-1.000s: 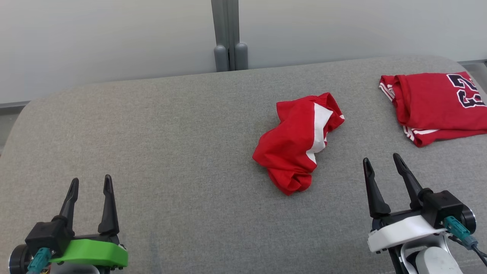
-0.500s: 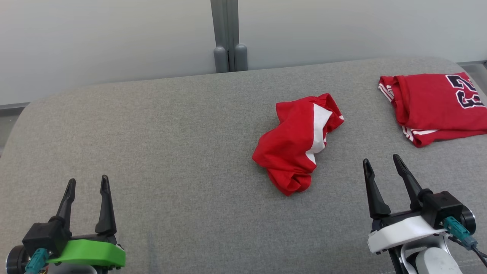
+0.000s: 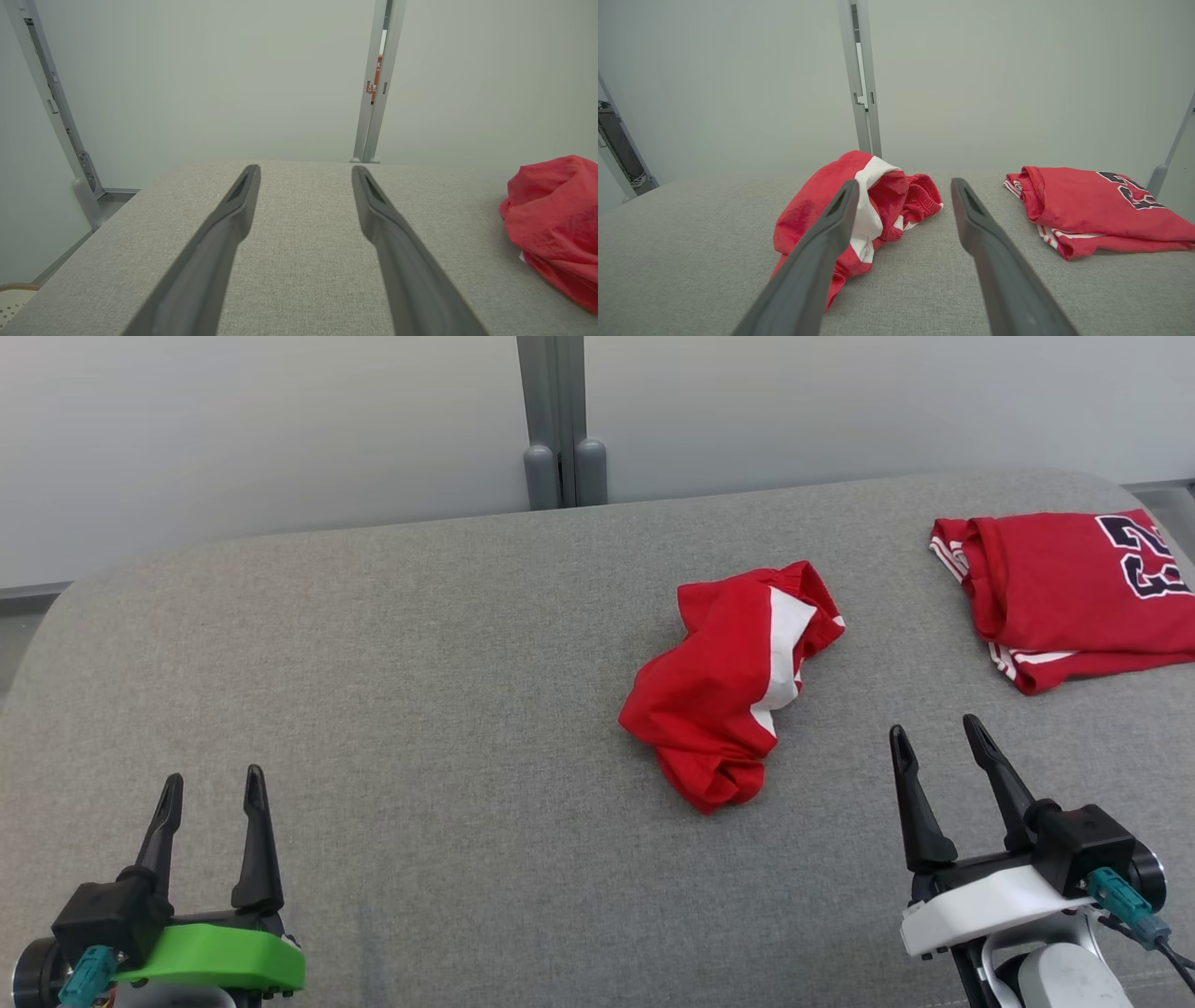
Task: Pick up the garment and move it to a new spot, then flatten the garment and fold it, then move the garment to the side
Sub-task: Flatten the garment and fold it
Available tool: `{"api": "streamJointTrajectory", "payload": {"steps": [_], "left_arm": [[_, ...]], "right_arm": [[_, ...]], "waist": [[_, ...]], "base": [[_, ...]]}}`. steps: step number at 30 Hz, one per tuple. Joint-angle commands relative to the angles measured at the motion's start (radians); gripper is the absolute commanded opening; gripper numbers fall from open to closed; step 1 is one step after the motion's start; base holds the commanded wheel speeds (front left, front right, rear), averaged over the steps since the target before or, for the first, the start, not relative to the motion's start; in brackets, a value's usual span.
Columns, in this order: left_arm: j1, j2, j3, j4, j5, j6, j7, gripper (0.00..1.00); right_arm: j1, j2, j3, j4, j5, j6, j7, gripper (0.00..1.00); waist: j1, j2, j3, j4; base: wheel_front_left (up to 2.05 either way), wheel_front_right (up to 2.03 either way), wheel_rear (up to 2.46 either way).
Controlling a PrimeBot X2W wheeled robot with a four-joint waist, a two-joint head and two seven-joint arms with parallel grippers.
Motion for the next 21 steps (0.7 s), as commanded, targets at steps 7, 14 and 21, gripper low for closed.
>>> {"api": "streamJointTrajectory", "payload": {"steps": [7,14,21], "left_arm": [[0.004,-0.003,0.012,0.002,0.018,-0.007,-0.003,1.0],[0.008,-0.009,0.015,-0.001,0.019,-0.007,-0.003,1.0],[0.0,-0.012,0.017,0.001,0.022,-0.009,-0.003,1.0]], "right_arm": [[0.011,0.003,-0.002,-0.004,-0.005,-0.002,-0.003,1.0],[0.01,0.003,-0.002,-0.003,-0.003,-0.002,-0.003,1.0],[-0.023,0.005,-0.014,-0.003,-0.007,-0.002,-0.003,1.0]], "waist": [[0.0,-0.0001,0.005,-0.001],[0.0,-0.0001,0.007,-0.001],[0.0,-0.0001,0.017,0.005]], "base": [[0.0,0.0,0.0],[0.0,0.0,0.0],[0.0,0.0,0.0]]}}
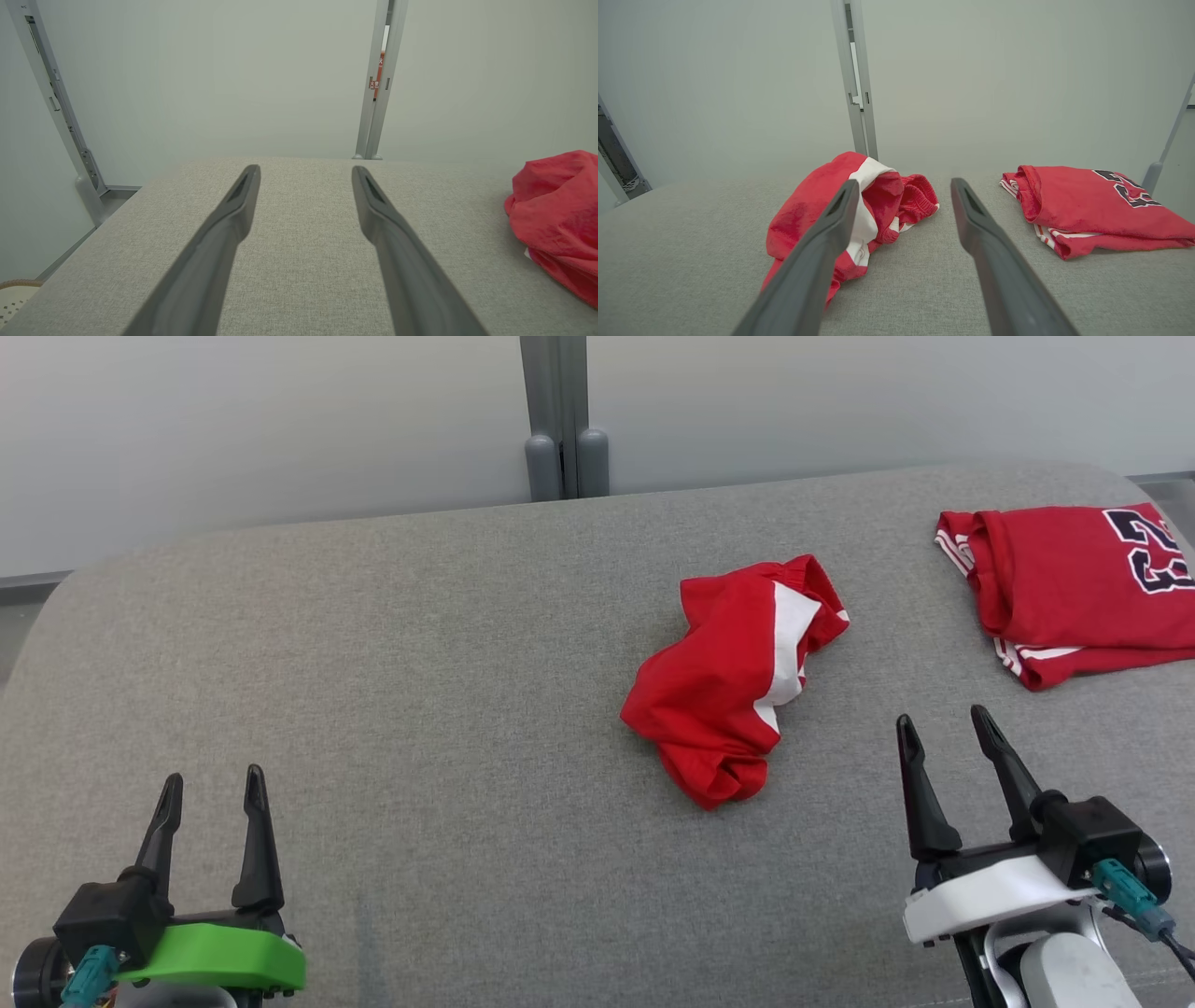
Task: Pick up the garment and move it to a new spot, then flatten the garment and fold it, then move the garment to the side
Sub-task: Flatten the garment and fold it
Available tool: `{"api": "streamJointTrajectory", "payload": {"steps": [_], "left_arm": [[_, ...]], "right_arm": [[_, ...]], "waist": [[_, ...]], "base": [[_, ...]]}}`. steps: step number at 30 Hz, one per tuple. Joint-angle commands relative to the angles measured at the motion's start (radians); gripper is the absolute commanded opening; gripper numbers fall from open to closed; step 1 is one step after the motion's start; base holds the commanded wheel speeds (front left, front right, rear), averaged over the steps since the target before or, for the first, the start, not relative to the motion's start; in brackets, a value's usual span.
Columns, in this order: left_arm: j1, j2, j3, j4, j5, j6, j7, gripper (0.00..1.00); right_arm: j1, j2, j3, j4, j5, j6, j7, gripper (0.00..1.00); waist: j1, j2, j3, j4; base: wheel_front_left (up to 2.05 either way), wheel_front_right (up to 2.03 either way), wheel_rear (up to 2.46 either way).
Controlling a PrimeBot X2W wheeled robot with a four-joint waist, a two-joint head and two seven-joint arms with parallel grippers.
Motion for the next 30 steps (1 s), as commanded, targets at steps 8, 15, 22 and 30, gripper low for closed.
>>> {"api": "streamJointTrajectory", "payload": {"steps": [8,15,22,30], "left_arm": [[-0.057,-0.009,-0.009,0.006,0.01,-0.017,-0.003,1.0],[-0.132,-0.022,-0.027,0.011,0.02,-0.037,-0.003,1.0],[-0.188,-0.04,-0.033,0.029,0.03,-0.056,-0.003,1.0],[-0.222,-0.055,-0.023,0.047,0.043,-0.071,-0.003,1.0]], "right_arm": [[-0.186,-0.048,0.002,0.106,-0.028,-0.002,0.007,1.0],[-0.378,-0.099,0.013,0.329,-0.011,-0.002,0.005,1.0],[-0.504,-0.113,0.033,0.579,-0.018,-0.002,-0.002,1.0],[-0.579,-0.093,0.069,0.744,-0.006,-0.002,-0.002,1.0]], "waist": [[0.0,0.0,0.06,0.026],[0.0,0.0,0.151,0.072],[0.0,0.0,0.219,0.121],[0.0,0.0,0.249,0.176]], "base": [[0.0,0.0,0.0],[0.0,0.0,0.0],[0.0,0.0,0.0],[0.0,0.0,0.0]]}}
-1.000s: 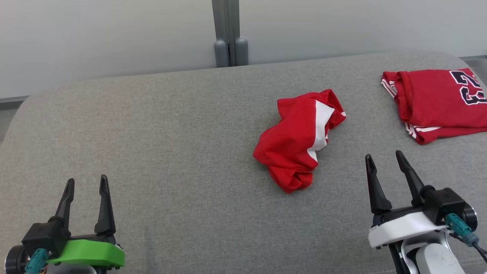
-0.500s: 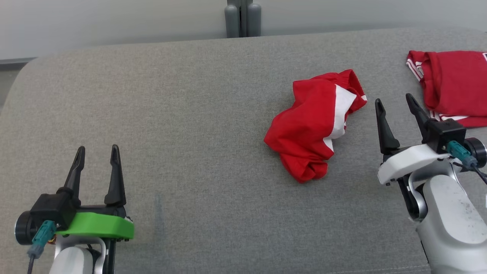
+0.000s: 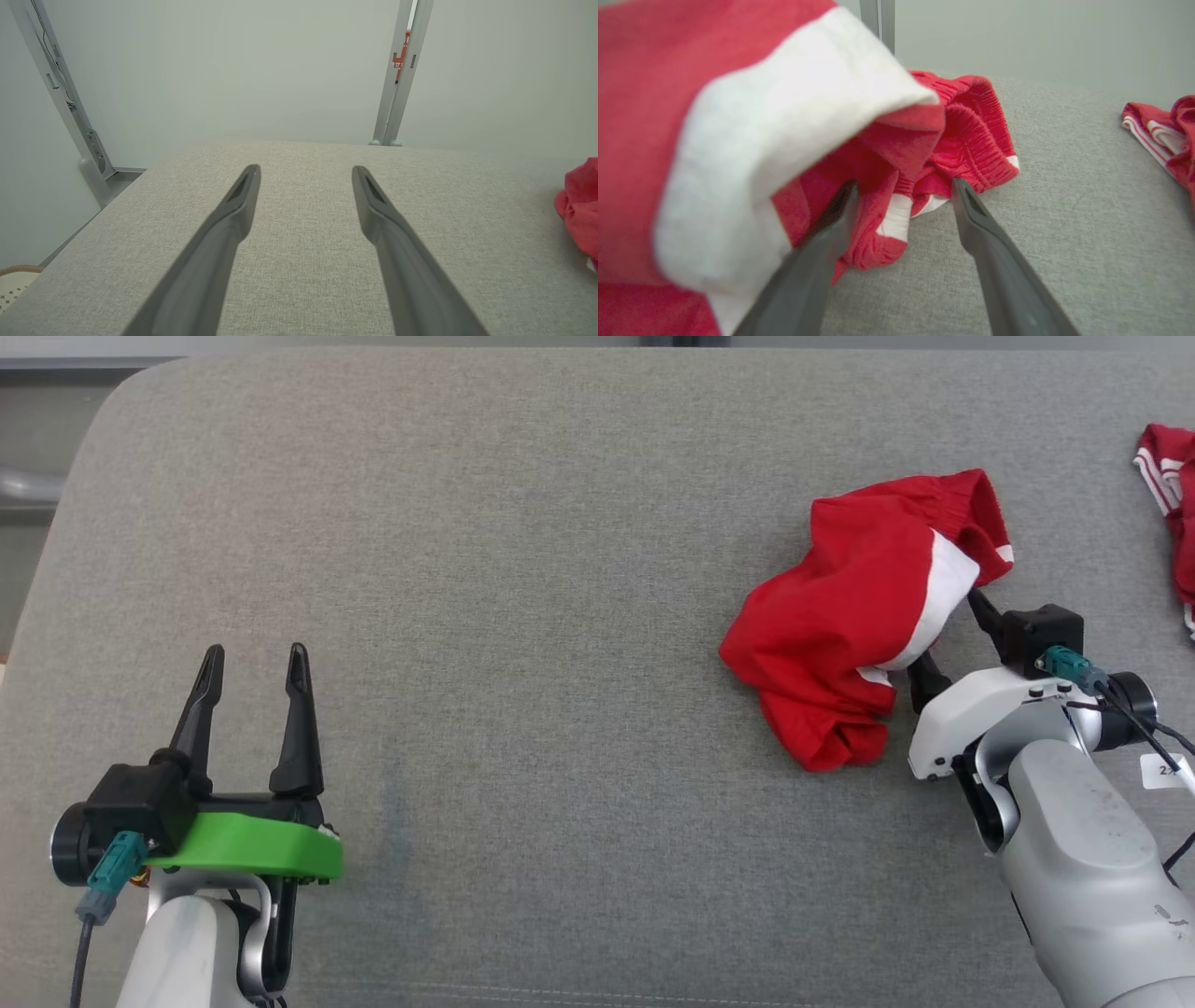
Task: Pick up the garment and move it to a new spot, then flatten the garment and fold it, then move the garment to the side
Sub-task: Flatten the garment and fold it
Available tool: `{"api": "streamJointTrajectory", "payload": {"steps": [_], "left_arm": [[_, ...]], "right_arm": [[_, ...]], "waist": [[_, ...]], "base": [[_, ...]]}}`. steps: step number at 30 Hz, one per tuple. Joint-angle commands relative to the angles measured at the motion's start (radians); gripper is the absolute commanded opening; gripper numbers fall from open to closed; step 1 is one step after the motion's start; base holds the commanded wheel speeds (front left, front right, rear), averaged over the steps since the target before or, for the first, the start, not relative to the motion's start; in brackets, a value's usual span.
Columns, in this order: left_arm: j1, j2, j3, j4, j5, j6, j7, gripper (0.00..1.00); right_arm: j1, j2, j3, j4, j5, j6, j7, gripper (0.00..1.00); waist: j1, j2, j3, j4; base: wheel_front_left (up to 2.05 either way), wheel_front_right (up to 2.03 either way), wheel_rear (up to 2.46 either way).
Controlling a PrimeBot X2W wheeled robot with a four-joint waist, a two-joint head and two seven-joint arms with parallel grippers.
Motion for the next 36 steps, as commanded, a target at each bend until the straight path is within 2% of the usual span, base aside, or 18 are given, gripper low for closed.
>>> {"api": "streamJointTrajectory", "payload": {"steps": [1,4,5,6,7,8,13,18,25,33,34,35,36], "left_arm": [[-0.015,-0.003,0.007,0.004,0.01,-0.004,-0.003,1.0],[-0.021,-0.011,0.011,0.007,0.018,-0.011,-0.003,1.0],[-0.022,-0.014,0.011,0.009,0.02,-0.011,-0.003,1.0],[-0.023,-0.015,0.013,0.01,0.021,-0.013,-0.003,1.0],[-0.022,-0.017,0.015,0.011,0.022,-0.013,-0.003,1.0],[-0.022,-0.018,0.018,0.012,0.024,-0.015,-0.003,1.0],[0.003,-0.025,0.036,0.02,0.028,-0.019,-0.003,1.0],[0.031,-0.029,0.05,0.022,0.037,-0.019,-0.003,1.0],[0.064,-0.035,0.058,0.019,0.046,-0.023,-0.003,1.0],[0.089,-0.05,0.056,0.022,0.054,-0.026,-0.003,1.0],[0.091,-0.051,0.057,0.023,0.053,-0.027,-0.003,1.0],[0.092,-0.052,0.056,0.024,0.053,-0.028,-0.003,1.0],[0.093,-0.052,0.055,0.025,0.054,-0.028,-0.003,1.0]], "right_arm": [[-0.01,0.003,0.004,0.023,0.011,-0.002,-0.002,1.0],[-0.016,0.008,0.013,0.077,0.022,-0.002,-0.002,1.0],[-0.02,0.011,0.013,0.095,0.03,-0.002,-0.002,0.53],[-0.024,0.014,0.014,0.107,0.034,-0.002,-0.002,0.39],[-0.025,0.016,0.017,0.114,0.036,-0.002,-0.001,0.03],[-0.026,0.019,0.02,0.114,0.042,-0.002,0.0,0.0],[0.009,0.012,0.005,0.046,0.059,-0.002,-0.001,0.0],[0.089,-0.006,-0.011,-0.078,0.067,-0.002,-0.001,0.0],[0.249,-0.034,-0.036,-0.281,0.091,-0.002,-0.001,0.0],[0.448,-0.022,-0.086,-0.398,0.132,-0.002,-0.001,0.0],[0.459,-0.018,-0.091,-0.409,0.136,-0.002,-0.001,0.29],[0.467,-0.018,-0.095,-0.418,0.135,-0.002,-0.001,0.87],[0.473,-0.016,-0.097,-0.424,0.134,-0.002,-0.001,1.0]], "waist": [[0.0,0.0,0.02,0.03],[0.0,0.0,0.023,0.045],[0.0,0.0,0.024,0.05],[0.0,0.0,0.024,0.053],[0.0,0.0,0.023,0.054],[0.0,0.0,0.023,0.055],[0.0,0.0,-0.003,0.039],[0.0,0.0,-0.052,-0.01],[0.0,0.0,-0.097,-0.09],[0.0,0.0,-0.127,-0.13],[0.0,0.0,-0.127,-0.134],[0.0,0.0,-0.127,-0.137],[0.0,0.0,-0.127,-0.14]], "base": [[0.0,0.0,0.0],[0.0,0.0,0.0],[0.0,0.0,0.0],[0.0,0.0,0.0],[0.0,0.0,0.0],[0.0,0.0,0.0],[0.0,0.0,0.0],[0.0,0.0,0.0],[0.0,0.0,0.0],[0.0,0.0,0.0],[0.0,0.0,0.0],[0.0,0.0,0.0],[0.0,0.0,0.0]]}}
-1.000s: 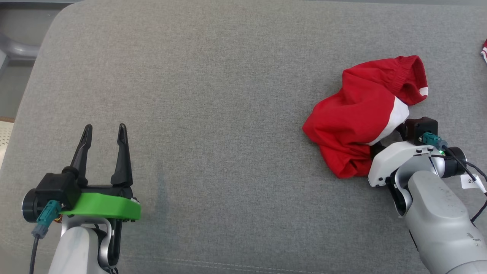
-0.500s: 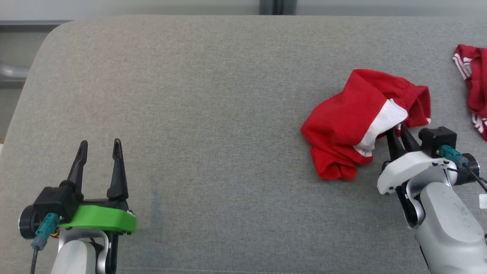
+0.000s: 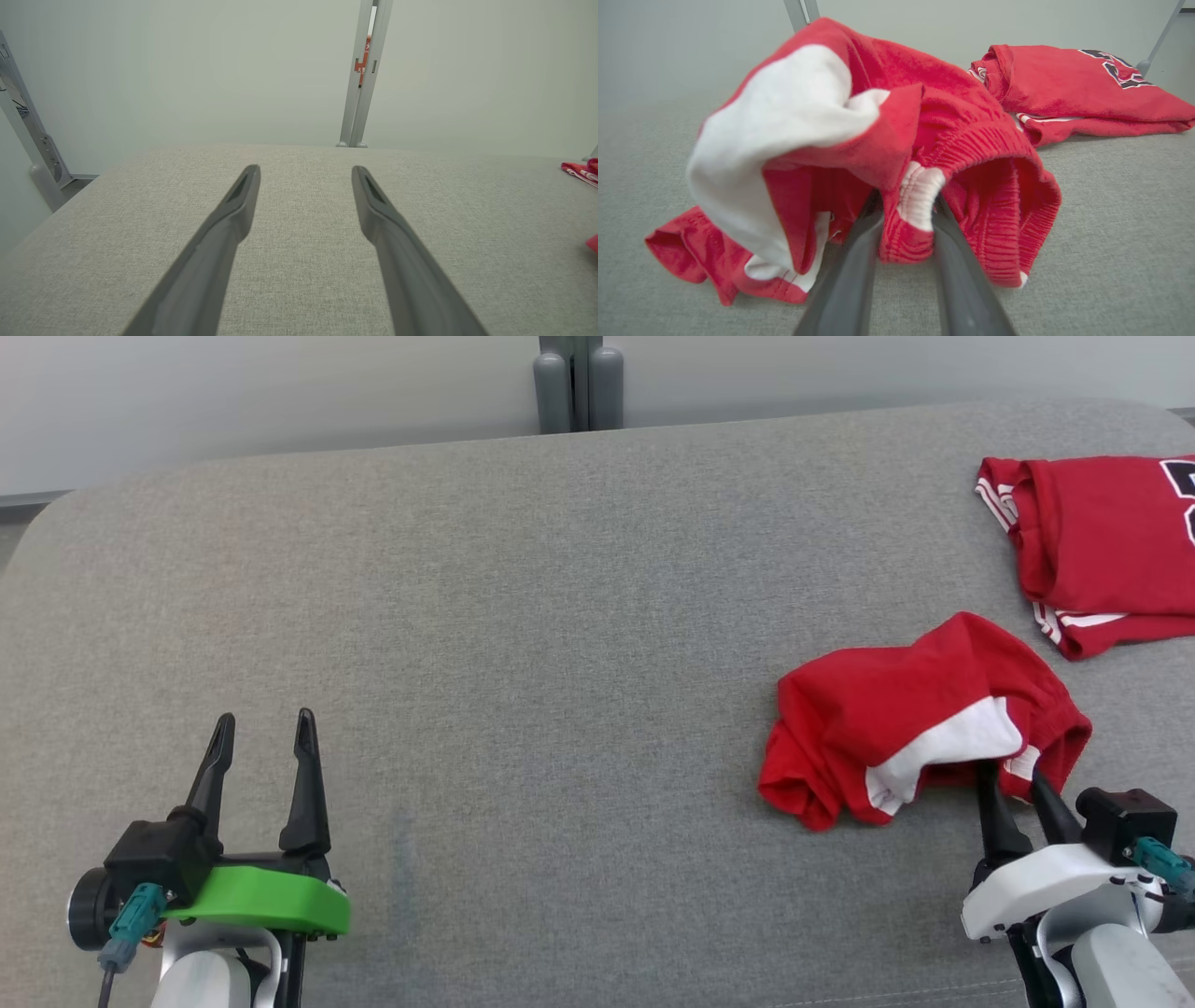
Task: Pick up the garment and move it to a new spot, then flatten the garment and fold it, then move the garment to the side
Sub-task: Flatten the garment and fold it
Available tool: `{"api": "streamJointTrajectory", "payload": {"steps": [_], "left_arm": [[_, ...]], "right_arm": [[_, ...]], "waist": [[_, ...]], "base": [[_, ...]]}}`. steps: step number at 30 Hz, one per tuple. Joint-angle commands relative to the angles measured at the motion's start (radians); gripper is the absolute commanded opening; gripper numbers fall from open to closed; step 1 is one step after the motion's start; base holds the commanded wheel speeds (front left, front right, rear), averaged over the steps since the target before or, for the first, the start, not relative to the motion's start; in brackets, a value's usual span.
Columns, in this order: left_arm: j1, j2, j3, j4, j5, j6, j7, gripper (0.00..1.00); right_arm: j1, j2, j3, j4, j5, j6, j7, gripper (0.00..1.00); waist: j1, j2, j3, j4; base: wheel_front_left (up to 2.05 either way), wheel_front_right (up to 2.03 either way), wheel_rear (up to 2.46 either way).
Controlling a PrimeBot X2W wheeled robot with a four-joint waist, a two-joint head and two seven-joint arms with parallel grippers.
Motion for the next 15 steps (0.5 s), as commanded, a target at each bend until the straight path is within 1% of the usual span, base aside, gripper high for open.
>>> {"api": "streamJointTrajectory", "payload": {"steps": [1,6,15], "left_arm": [[0.006,-0.002,0.001,0.001,0.005,-0.005,-0.003,1.0],[0.0,-0.001,0.008,0.005,0.005,-0.007,-0.003,1.0],[0.01,-0.005,-0.002,0.009,0.009,-0.012,-0.003,1.0]], "right_arm": [[0.003,0.003,-0.006,-0.022,0.0,-0.002,0.0,1.0],[0.018,0.018,-0.036,-0.13,-0.023,-0.002,0.0,1.0],[0.108,0.073,-0.073,-0.348,-0.07,-0.002,0.0,1.0]], "waist": [[0.0,0.0,-0.008,-0.015],[0.0,0.0,-0.011,-0.025],[0.0,0.0,-0.016,-0.038]], "base": [[0.0,0.0,0.0],[0.0,0.0,0.0],[0.0,0.0,0.0]]}}
